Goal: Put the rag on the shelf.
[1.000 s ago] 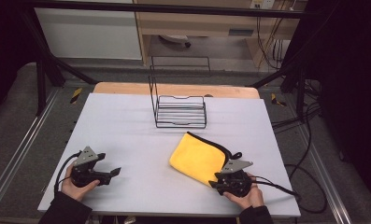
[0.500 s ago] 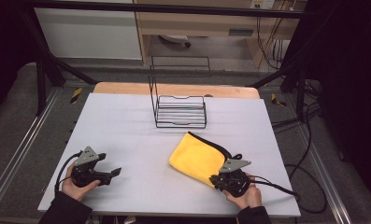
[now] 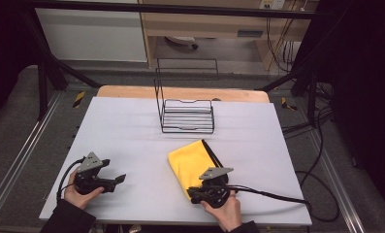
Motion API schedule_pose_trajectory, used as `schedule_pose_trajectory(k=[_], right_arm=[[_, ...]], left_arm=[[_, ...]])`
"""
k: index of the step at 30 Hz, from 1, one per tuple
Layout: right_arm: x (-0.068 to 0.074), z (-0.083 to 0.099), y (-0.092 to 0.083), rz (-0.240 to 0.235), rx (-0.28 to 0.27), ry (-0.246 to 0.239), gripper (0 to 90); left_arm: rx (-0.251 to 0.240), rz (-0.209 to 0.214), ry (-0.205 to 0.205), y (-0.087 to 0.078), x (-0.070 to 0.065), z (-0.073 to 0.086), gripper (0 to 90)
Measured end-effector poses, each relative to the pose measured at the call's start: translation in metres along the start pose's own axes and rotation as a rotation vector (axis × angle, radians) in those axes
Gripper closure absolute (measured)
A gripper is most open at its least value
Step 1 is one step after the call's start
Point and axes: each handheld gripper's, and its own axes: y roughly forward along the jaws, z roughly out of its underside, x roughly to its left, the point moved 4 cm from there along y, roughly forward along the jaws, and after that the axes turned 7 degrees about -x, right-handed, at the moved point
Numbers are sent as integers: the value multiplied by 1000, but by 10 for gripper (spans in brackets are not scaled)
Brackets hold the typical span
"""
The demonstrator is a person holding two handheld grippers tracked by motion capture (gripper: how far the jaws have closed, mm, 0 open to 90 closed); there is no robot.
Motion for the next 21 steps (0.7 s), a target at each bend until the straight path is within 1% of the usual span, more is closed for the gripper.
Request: schedule_pose_trajectory(k=[1, 2, 3, 4, 5, 6, 7, 8, 9, 10, 11, 12, 13, 14, 15, 16, 17, 19, 21], right_arm=[[5, 0, 10, -1, -2, 15, 818], [5, 0, 10, -1, -2, 15, 818], [5, 0, 13, -5, 2, 15, 777], [6, -2, 13, -18, -7, 19, 722], [4, -6, 8, -18, -26, -2, 611], [4, -6, 8, -18, -26, -2, 611], [2, -9, 2, -6, -45, -20, 562], [-8, -16, -12, 29, -90, -35, 500], [-8, -16, -12, 29, -90, -35, 500], [-24, -19, -28, 103, -115, -55, 492], [-24, -19, -28, 103, -115, -55, 492], [-43, -16, -41, 189, -118, -60, 506], [-53, -12, -46, 216, -112, -54, 515], [-61, -8, -50, 229, -108, -41, 532], [-61, -8, -50, 229, -108, -41, 532], [-72, 2, -52, 234, -93, -3, 573], [-72, 2, -52, 234, -93, -3, 573], [-77, 8, -48, 236, -72, 4, 610], [-80, 11, -44, 239, -53, -13, 649]], left_arm=[[1, 0, 0, 0, 0, 0, 118], [1, 0, 0, 0, 0, 0, 118], [0, 1, 1, 0, 0, 0, 118], [-3, 1, -1, 0, 0, 0, 118], [-4, 2, -1, -1, 0, 0, 119], [-5, 2, -1, -1, 0, 0, 119], [-7, 2, -7, -1, 0, 0, 118], [-7, 2, -7, -1, 0, 0, 118], [-7, 1, -5, -1, 0, 0, 118], [-7, 1, -4, -1, 0, 0, 118], [-7, 2, -5, -1, 0, -1, 118], [-8, 3, -5, -1, 0, -1, 118], [-8, 4, -4, -1, 0, -1, 118], [-7, 4, -2, -1, 0, -1, 118], [-5, 4, 0, -1, 0, -1, 118], [-4, 3, 0, 0, 0, -1, 118], [-6, 3, -5, 0, 0, -1, 118], [-2, 4, -3, 0, 0, 0, 118], [-1, 5, -5, 0, 0, 0, 118]])
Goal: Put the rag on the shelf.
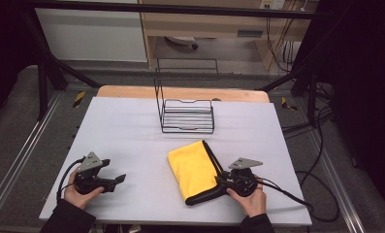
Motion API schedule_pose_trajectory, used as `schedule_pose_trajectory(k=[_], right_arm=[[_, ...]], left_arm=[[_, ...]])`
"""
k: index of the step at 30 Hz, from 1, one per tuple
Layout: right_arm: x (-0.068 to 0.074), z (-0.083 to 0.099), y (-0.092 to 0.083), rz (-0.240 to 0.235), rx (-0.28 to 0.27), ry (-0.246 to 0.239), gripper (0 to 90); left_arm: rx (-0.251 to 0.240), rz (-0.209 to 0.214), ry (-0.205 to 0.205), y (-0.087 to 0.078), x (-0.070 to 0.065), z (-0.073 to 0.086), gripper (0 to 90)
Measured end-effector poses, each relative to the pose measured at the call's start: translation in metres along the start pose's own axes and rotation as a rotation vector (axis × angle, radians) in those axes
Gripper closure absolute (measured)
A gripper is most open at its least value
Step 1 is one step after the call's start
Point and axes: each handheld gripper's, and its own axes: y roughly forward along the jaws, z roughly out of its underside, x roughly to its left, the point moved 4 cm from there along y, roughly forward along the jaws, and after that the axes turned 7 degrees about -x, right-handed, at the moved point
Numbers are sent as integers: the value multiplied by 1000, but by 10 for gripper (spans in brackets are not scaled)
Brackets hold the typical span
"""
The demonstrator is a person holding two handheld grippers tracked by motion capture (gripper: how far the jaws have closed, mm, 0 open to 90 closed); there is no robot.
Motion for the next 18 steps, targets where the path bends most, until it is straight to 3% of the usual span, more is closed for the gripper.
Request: schedule_pose_trajectory(k=[3, 4, 12, 16, 17, 18], right_arm=[[1, 2, 6, -9, 3, 12, 738], [2, 2, 4, -3, 1, 20, 822], [3, -5, -19, -21, -28, 75, 875], [1, -2, -23, -16, 12, 87, 874], [-1, 4, -19, 14, 52, 76, 873], [-1, 4, -19, 14, 52, 76, 873]], left_arm=[[0, 0, 4, 0, 0, 0, 118], [-1, 0, 4, 0, 0, 0, 119], [-2, 1, 3, 0, 0, 0, 118], [-1, 0, 2, 0, 0, 0, 118], [-1, 1, 0, 0, -1, -1, 118], [-3, 4, -6, 0, -2, -1, 118]])
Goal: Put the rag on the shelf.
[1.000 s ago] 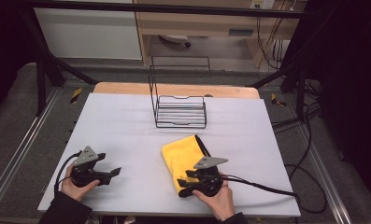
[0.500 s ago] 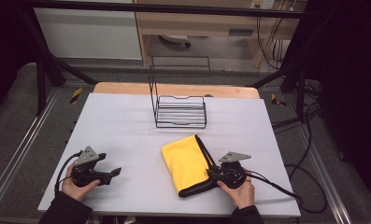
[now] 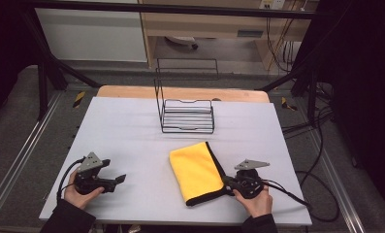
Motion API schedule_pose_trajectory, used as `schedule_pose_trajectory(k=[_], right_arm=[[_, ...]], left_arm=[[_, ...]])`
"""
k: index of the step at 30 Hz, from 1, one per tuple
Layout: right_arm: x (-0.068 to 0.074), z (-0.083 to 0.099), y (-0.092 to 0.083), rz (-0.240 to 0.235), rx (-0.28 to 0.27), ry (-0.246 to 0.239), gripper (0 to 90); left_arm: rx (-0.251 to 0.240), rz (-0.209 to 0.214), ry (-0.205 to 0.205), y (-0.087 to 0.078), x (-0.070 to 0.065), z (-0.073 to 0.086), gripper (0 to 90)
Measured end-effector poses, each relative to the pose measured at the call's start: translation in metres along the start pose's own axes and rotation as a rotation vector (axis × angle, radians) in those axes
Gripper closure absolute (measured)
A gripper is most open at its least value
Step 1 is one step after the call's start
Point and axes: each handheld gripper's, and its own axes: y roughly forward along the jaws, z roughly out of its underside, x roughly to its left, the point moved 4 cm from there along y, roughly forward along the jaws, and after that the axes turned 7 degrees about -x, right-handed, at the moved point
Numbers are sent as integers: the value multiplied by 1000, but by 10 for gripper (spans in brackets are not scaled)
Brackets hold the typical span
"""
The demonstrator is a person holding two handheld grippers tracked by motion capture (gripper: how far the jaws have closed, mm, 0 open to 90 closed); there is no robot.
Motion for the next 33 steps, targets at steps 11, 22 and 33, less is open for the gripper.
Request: schedule_pose_trajectory(k=[11, 22, 33], right_arm=[[-13, -11, 7, -1, -113, -61, 422], [-24, -11, 32, -31, -42, -77, 465], [-20, -5, 34, -56, -18, -36, 604]], left_arm=[[27, 39, -1, 20, -44, -20, 101], [93, 168, 16, 77, -130, -43, 112], [159, 178, -38, 107, -176, -37, 327]])
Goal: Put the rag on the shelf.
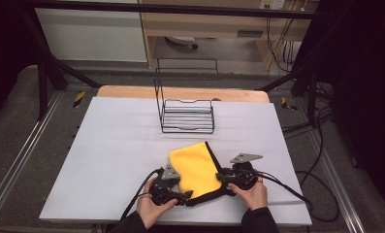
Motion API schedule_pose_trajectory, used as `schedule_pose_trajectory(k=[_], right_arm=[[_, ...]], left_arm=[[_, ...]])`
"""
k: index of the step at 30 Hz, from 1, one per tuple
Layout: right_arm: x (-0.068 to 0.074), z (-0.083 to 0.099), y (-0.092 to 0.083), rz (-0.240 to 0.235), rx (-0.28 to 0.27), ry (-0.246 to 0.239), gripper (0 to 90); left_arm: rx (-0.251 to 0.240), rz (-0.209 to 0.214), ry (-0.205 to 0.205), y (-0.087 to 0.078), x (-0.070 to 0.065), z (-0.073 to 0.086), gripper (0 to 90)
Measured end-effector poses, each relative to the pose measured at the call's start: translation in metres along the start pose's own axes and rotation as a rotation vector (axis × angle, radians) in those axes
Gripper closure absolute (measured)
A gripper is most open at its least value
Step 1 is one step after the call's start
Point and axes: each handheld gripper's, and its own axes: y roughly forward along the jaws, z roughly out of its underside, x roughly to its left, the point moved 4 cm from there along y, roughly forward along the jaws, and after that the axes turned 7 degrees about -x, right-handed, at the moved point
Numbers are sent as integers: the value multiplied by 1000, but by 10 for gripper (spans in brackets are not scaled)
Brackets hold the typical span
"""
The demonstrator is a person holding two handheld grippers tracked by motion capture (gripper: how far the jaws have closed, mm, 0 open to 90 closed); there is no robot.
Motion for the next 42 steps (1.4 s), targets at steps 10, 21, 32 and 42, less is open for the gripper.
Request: schedule_pose_trajectory(k=[10, 21, 32, 42], right_arm=[[3, 0, 0, -18, 23, 55, 751], [8, -3, -6, -18, 36, 103, 828], [47, 5, -7, -18, 8, 183, 816], [43, 8, -7, 7, 17, 89, 775]], left_arm=[[-9, -20, -33, -4, -10, 8, 509], [28, 57, -17, -12, -5, 2, 820], [110, 66, 31, -38, 23, 8, 839], [27, 9, 49, -42, 29, 3, 515]])
